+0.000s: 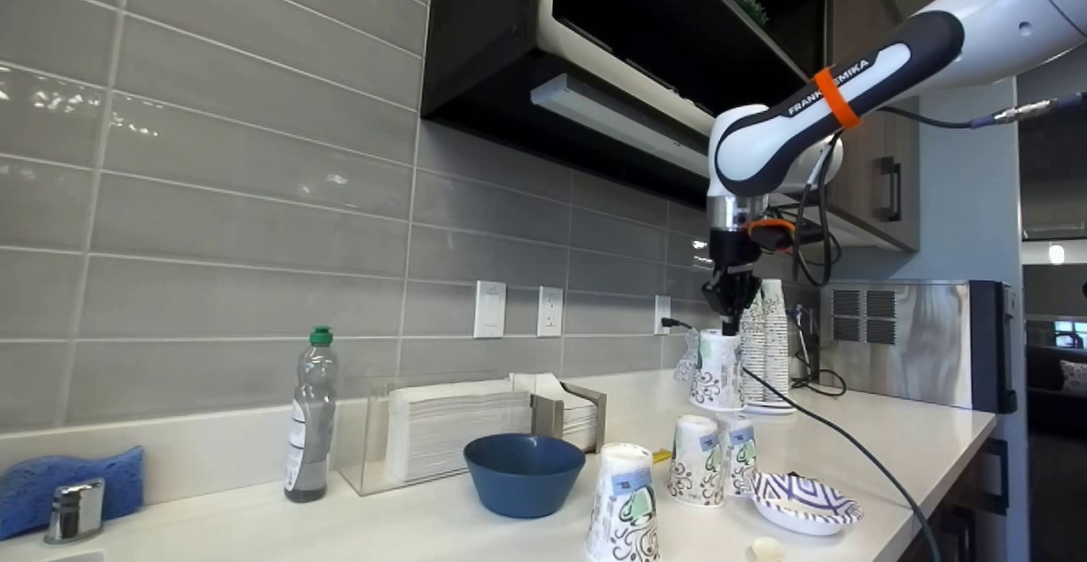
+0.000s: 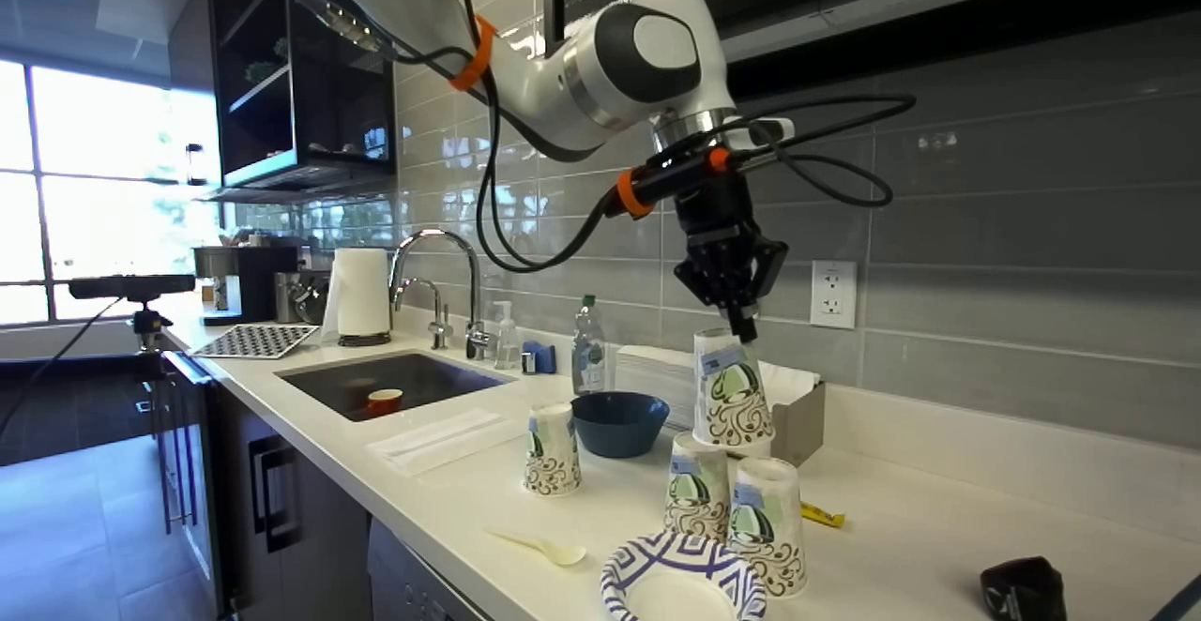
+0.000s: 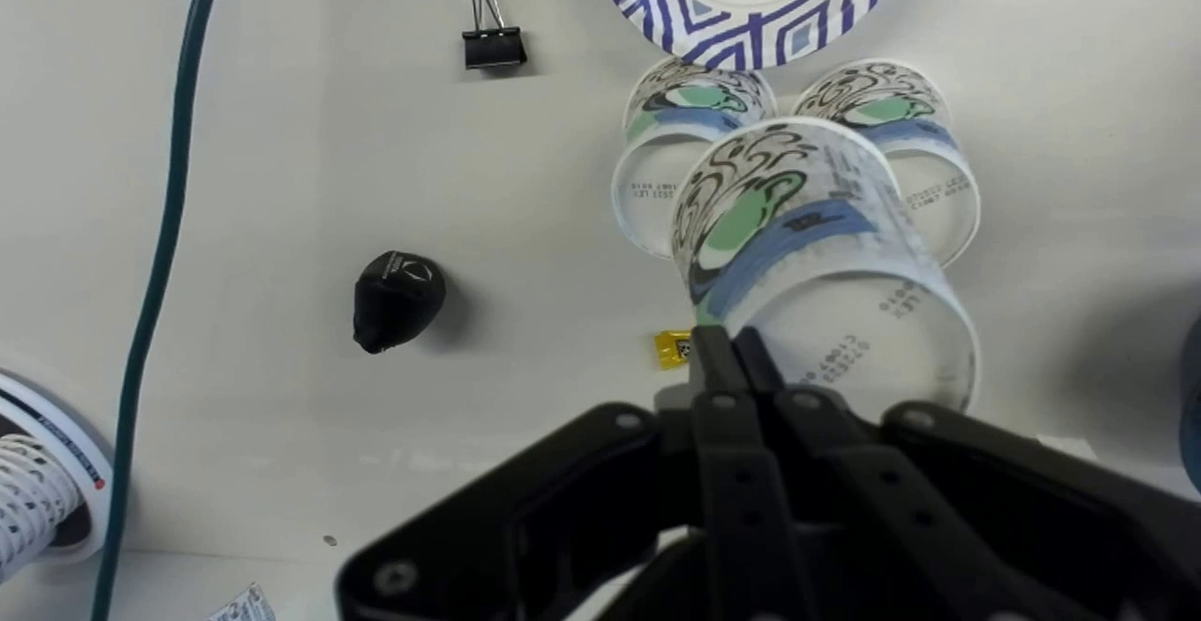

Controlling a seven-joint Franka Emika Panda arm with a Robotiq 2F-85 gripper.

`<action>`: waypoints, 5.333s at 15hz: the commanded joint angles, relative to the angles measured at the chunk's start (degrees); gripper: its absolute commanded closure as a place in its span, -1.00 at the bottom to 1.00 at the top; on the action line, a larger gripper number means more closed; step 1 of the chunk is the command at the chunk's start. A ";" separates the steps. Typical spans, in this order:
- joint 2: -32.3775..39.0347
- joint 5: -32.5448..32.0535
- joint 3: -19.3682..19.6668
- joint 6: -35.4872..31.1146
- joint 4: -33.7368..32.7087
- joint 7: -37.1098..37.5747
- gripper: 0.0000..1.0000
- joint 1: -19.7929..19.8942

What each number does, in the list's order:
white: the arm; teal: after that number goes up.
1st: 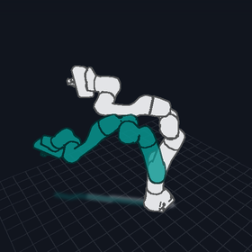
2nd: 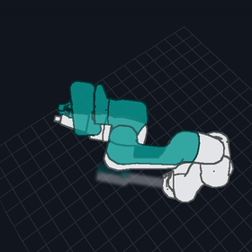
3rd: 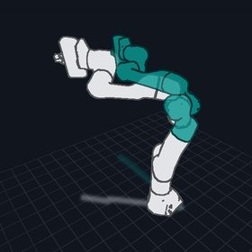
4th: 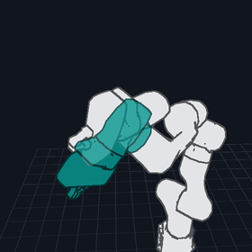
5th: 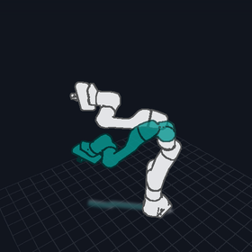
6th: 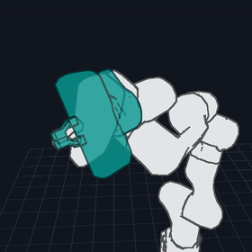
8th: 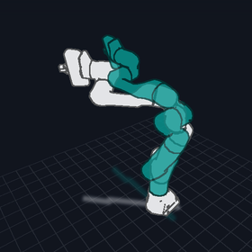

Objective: Stack three coffee cups into a pyramid then put the fourth coffee cup on top of the coffee cup at the top.

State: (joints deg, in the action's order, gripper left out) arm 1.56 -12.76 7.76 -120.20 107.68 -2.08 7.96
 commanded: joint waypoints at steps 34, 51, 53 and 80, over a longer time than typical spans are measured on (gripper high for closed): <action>5.23 3.83 1.76 2.18 -6.16 -0.95 0.42 0.98; -1.93 8.21 -1.71 8.64 -2.55 -3.11 -1.00 -1.75; -2.74 9.03 -3.05 9.71 -1.02 -4.10 -1.00 -3.01; -2.84 9.32 -8.70 8.55 6.26 -12.41 -1.00 -8.81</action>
State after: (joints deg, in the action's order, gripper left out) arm -1.54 -3.75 -0.68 -111.63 113.84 -13.92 -0.36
